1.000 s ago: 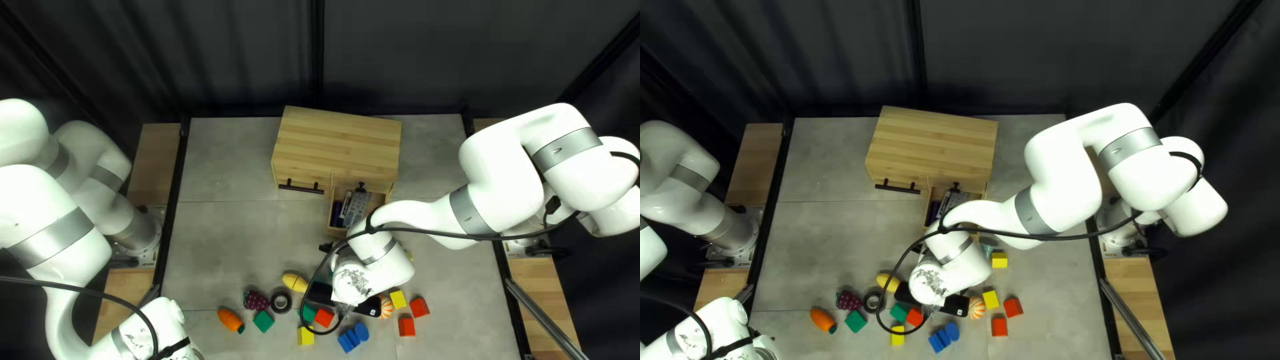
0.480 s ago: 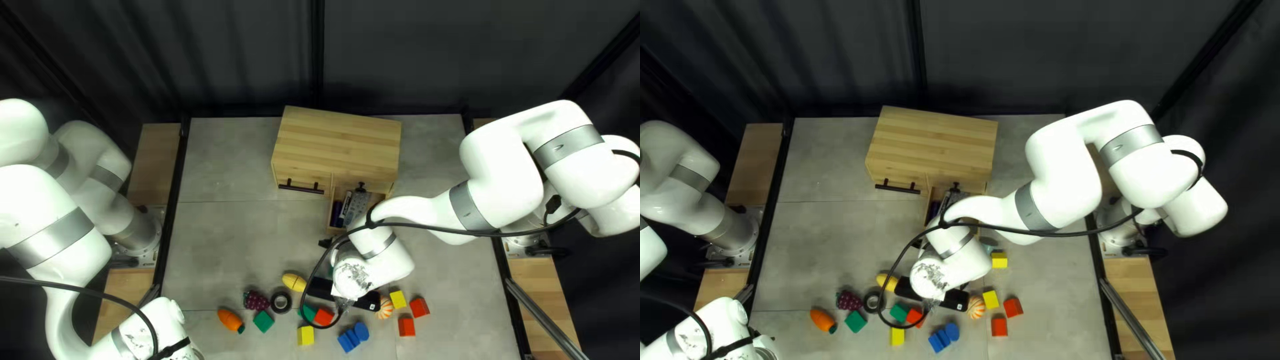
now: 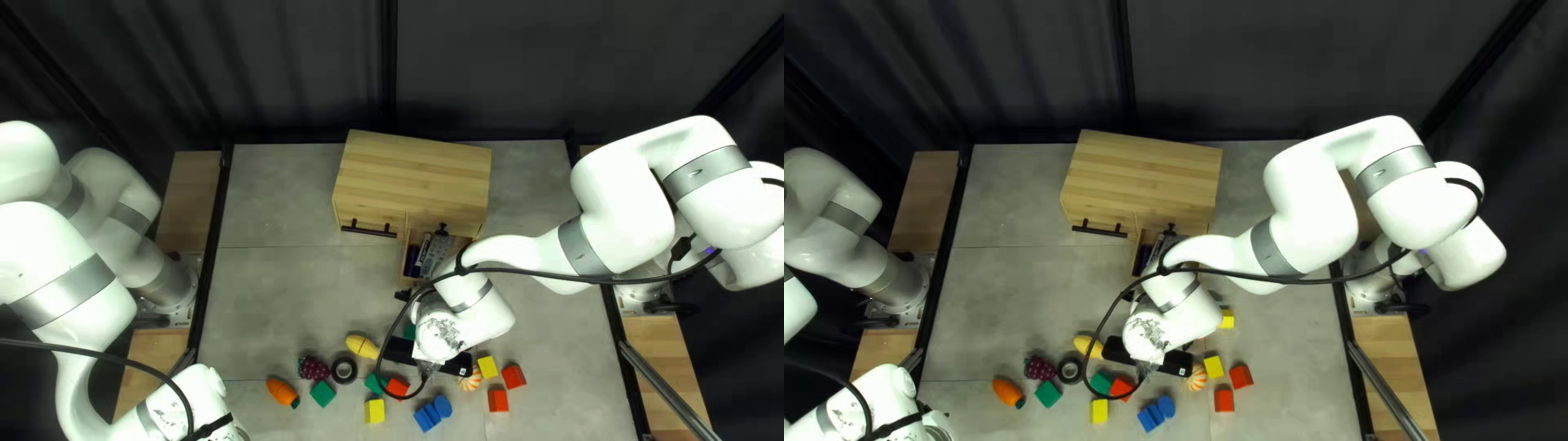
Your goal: Open drawers and place objects into drawer and close
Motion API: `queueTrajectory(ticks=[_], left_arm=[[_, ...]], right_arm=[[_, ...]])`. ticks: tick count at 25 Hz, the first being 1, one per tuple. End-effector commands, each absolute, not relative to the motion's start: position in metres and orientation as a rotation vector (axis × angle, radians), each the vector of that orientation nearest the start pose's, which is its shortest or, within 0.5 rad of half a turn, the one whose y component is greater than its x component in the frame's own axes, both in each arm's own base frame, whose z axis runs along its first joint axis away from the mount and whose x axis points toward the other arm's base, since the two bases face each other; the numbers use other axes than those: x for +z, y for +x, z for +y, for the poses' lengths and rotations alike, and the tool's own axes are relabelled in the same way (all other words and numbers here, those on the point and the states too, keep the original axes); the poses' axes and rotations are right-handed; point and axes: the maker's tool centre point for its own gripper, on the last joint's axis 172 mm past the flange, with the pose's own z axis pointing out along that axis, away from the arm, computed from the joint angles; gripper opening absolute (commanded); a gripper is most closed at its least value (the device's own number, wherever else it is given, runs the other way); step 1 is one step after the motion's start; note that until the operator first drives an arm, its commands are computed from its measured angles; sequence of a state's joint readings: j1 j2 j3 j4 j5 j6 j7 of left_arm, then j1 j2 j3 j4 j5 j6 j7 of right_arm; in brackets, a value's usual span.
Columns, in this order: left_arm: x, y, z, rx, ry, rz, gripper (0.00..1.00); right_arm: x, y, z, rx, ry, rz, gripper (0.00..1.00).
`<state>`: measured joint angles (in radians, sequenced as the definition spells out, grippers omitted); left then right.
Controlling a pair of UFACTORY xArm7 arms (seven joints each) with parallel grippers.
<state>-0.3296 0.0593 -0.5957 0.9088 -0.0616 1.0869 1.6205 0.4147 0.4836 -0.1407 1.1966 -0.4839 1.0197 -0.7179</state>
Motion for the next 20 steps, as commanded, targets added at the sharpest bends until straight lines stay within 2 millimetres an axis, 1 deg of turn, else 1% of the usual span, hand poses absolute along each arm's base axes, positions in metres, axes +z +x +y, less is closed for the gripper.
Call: queueTrajectory(ticks=[1, 20], left_arm=[[0.114, 0.221, -0.322, 0.306, -1.014, 3.123, 1.0], [0.114, 0.221, -0.322, 0.306, -1.014, 3.123, 1.0]], right_arm=[[0.037, 0.483, 0.036, 0.692, -2.705, -2.107, 1.0], [0.044, 0.477, 0.025, 0.72, -2.731, -2.078, 1.0]])
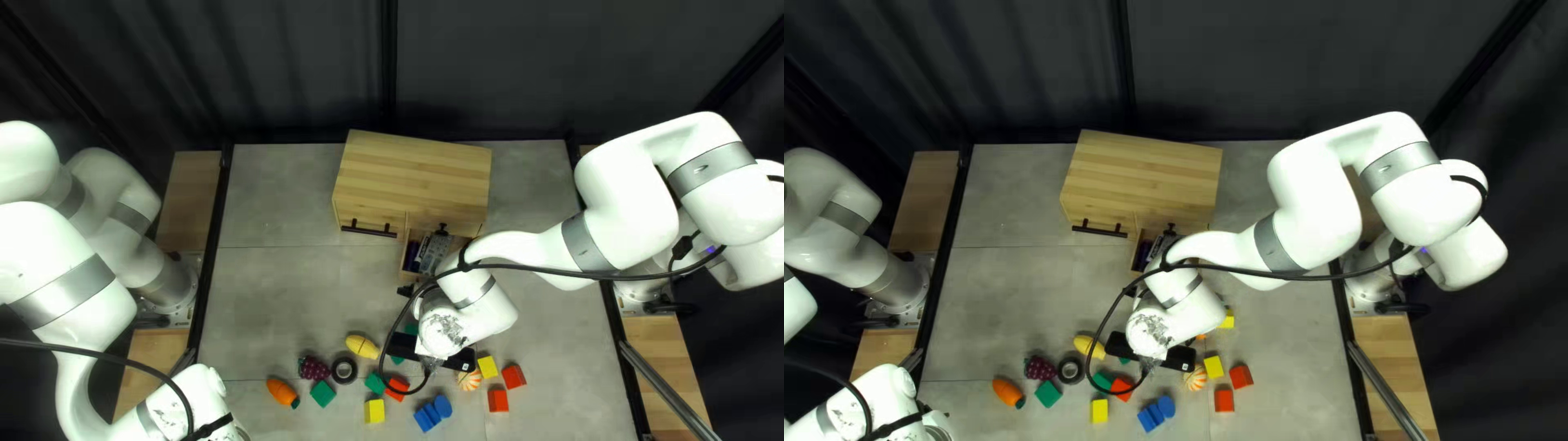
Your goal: Open drawers and place objects into drawer and close
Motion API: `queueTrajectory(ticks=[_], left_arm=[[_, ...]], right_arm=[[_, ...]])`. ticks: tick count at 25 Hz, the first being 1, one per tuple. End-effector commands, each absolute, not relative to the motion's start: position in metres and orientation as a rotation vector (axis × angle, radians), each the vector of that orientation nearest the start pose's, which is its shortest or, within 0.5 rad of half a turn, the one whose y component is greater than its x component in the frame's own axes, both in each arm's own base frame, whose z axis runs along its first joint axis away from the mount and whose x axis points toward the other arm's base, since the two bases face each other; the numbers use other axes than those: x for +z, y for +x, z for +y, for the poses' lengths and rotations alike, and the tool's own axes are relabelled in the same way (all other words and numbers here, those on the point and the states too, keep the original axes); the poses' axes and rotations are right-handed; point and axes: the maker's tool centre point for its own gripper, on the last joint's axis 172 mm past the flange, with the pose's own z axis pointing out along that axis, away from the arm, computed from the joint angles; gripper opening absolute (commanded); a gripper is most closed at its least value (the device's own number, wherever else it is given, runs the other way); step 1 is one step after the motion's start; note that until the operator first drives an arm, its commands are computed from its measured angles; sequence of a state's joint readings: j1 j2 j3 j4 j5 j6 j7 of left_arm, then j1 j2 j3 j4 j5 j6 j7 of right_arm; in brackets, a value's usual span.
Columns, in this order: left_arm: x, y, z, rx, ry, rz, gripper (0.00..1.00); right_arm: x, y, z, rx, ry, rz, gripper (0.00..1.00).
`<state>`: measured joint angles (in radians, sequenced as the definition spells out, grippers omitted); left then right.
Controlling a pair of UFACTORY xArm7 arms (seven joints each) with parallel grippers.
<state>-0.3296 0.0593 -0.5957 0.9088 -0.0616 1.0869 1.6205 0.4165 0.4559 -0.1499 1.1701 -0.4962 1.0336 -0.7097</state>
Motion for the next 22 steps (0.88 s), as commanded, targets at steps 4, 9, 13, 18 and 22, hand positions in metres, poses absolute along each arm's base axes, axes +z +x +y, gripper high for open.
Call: queueTrajectory(ticks=[4, 9, 13, 18, 22], left_arm=[[0.114, 0.221, -0.322, 0.306, -1.014, 3.123, 1.0], [0.114, 0.221, -0.322, 0.306, -1.014, 3.123, 1.0], [0.114, 0.221, -0.322, 0.306, -1.014, 3.123, 1.0], [0.114, 0.221, -0.322, 0.306, -1.014, 3.123, 1.0], [0.114, 0.221, -0.322, 0.306, -1.014, 3.123, 1.0]], right_arm=[[0.046, 0.477, 0.022, 0.729, -2.739, -2.06, 1.0], [0.046, 0.478, 0.018, 0.731, -2.754, -2.037, 1.0], [0.047, 0.477, 0.016, 0.736, -2.757, -2.032, 1.0], [0.049, 0.473, 0.013, 0.731, -2.76, -2.037, 1.0], [0.05, 0.467, 0.015, 0.726, -2.76, -2.048, 1.0]])
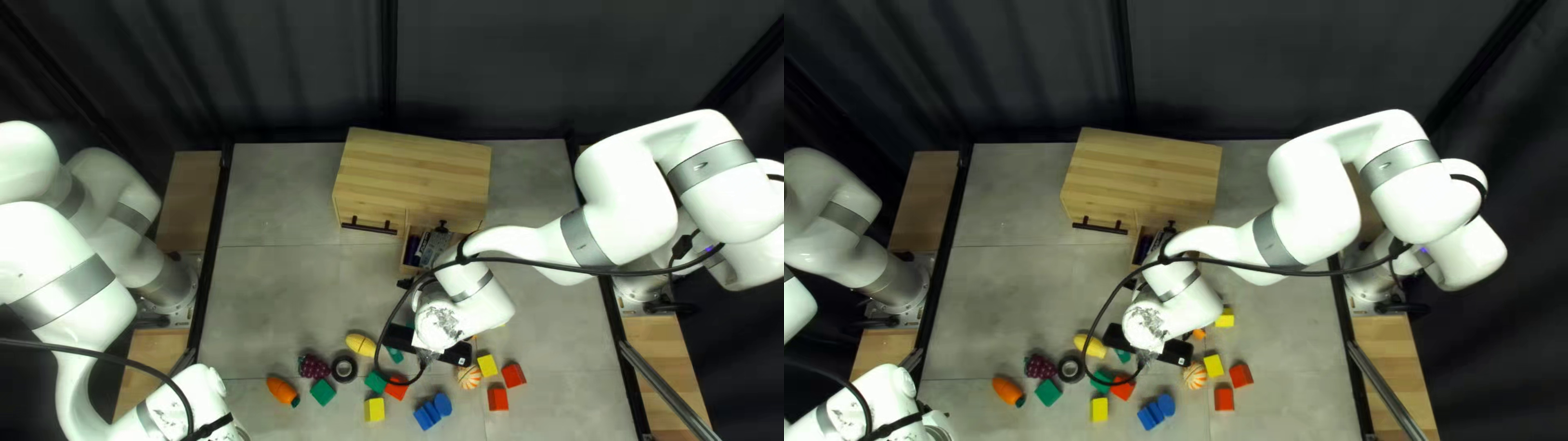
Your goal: Open drawers and place objects into drawer and close
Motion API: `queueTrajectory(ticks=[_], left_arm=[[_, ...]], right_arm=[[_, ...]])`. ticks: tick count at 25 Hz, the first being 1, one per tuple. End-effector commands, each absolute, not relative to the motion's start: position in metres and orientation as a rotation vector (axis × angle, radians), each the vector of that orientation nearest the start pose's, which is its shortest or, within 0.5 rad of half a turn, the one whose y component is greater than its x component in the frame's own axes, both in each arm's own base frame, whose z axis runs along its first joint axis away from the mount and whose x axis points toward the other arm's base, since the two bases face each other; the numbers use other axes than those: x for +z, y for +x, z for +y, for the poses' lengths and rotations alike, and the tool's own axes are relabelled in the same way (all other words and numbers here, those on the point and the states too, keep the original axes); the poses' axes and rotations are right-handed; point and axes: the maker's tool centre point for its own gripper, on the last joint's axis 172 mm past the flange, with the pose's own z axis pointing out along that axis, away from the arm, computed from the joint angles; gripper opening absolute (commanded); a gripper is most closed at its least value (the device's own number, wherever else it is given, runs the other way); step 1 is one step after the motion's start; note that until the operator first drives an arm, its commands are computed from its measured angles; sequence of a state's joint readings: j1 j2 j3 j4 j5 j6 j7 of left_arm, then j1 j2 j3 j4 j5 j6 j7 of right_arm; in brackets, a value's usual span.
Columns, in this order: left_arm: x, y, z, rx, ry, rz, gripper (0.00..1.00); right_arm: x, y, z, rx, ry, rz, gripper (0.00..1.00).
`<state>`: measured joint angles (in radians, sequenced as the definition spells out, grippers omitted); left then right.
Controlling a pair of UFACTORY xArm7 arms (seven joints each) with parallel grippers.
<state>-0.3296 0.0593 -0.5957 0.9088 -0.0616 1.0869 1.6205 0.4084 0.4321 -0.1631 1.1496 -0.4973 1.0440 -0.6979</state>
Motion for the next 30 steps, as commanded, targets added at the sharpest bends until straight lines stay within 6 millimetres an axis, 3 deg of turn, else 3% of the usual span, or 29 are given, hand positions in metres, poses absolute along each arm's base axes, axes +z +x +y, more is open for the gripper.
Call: queueTrajectory(ticks=[1, 14, 30], left_arm=[[0.114, 0.221, -0.322, 0.306, -1.014, 3.123, 1.0], [0.114, 0.221, -0.322, 0.306, -1.014, 3.123, 1.0], [0.114, 0.221, -0.322, 0.306, -1.014, 3.123, 1.0]], right_arm=[[0.05, 0.467, 0.016, 0.725, -2.76, -2.05, 1.0], [0.056, 0.462, 0.017, 0.715, -2.721, -2.13, 1.0], [0.051, 0.473, 0.015, 0.637, -2.658, -2.241, 1.0]])
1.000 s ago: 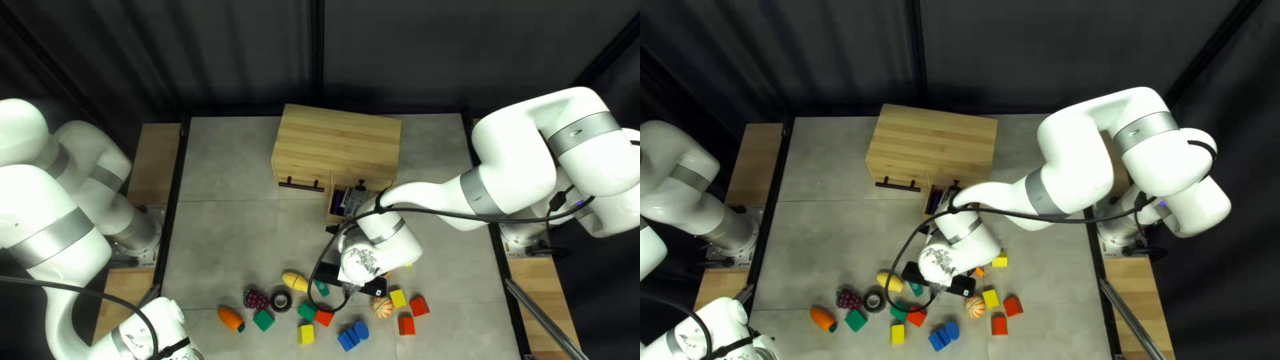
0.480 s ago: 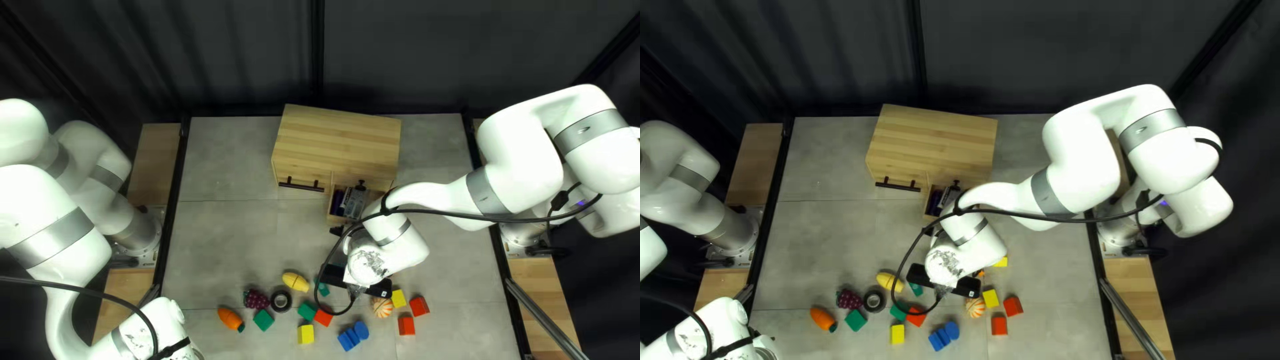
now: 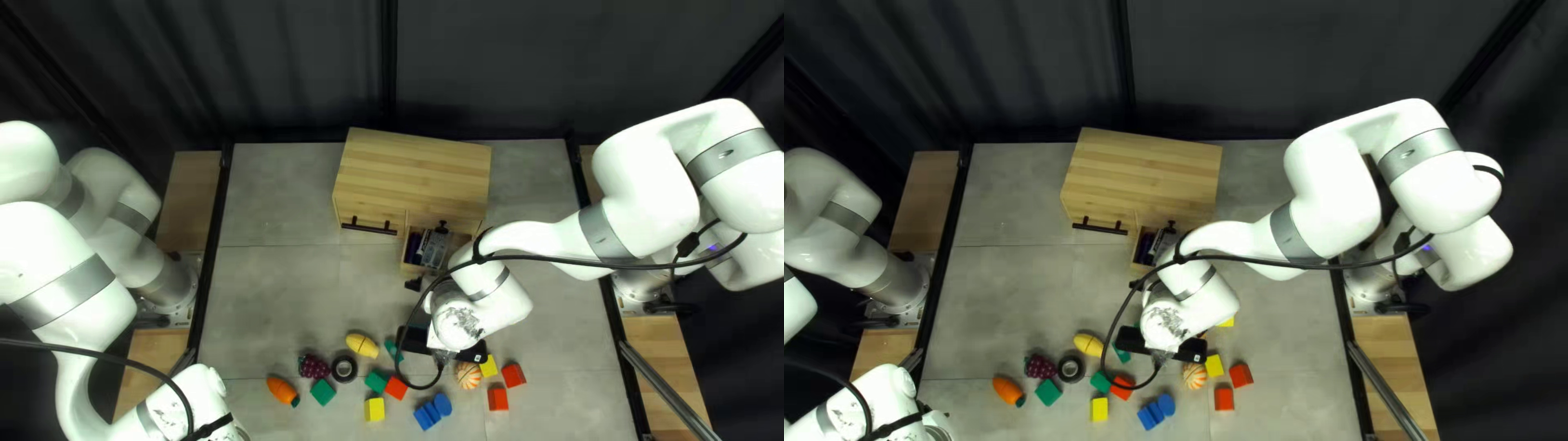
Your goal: Open drawers and place objects into drawer and close
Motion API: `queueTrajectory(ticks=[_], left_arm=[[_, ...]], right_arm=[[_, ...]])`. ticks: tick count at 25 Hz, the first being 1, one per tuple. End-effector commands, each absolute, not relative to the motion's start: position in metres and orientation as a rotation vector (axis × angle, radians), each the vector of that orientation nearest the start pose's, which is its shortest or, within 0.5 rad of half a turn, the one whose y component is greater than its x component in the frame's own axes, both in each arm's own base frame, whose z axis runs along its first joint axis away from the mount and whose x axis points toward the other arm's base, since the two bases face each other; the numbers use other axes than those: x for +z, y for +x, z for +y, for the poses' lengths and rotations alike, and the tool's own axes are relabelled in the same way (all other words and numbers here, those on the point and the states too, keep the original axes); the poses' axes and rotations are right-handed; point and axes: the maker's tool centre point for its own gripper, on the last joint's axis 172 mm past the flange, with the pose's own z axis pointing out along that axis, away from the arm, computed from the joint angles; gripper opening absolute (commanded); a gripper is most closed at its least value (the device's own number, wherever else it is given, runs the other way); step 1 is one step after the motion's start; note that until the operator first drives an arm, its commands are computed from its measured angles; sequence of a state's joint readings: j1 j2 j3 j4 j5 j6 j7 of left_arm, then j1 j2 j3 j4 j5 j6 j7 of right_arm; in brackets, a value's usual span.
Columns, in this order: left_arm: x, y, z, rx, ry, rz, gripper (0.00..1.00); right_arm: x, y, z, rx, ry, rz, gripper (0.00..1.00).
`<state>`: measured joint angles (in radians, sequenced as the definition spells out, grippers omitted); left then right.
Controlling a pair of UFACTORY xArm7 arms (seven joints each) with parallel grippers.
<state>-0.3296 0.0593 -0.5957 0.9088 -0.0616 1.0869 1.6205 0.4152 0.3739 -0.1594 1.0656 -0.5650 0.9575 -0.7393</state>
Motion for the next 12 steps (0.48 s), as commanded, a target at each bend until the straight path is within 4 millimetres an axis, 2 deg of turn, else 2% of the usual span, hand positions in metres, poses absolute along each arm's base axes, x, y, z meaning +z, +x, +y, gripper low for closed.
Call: queueTrajectory(ticks=[1, 12], left_arm=[[0.1138, 0.2212, -0.3224, 0.306, -1.014, 3.123, 1.0], [0.1138, 0.2212, -0.3224, 0.306, -1.014, 3.123, 1.0]], right_arm=[[0.0504, 0.4729, 0.014, 0.635, -2.658, -2.242, 1.0], [0.0493, 0.4749, 0.0043, 0.659, -2.659, -2.243, 1.0]])
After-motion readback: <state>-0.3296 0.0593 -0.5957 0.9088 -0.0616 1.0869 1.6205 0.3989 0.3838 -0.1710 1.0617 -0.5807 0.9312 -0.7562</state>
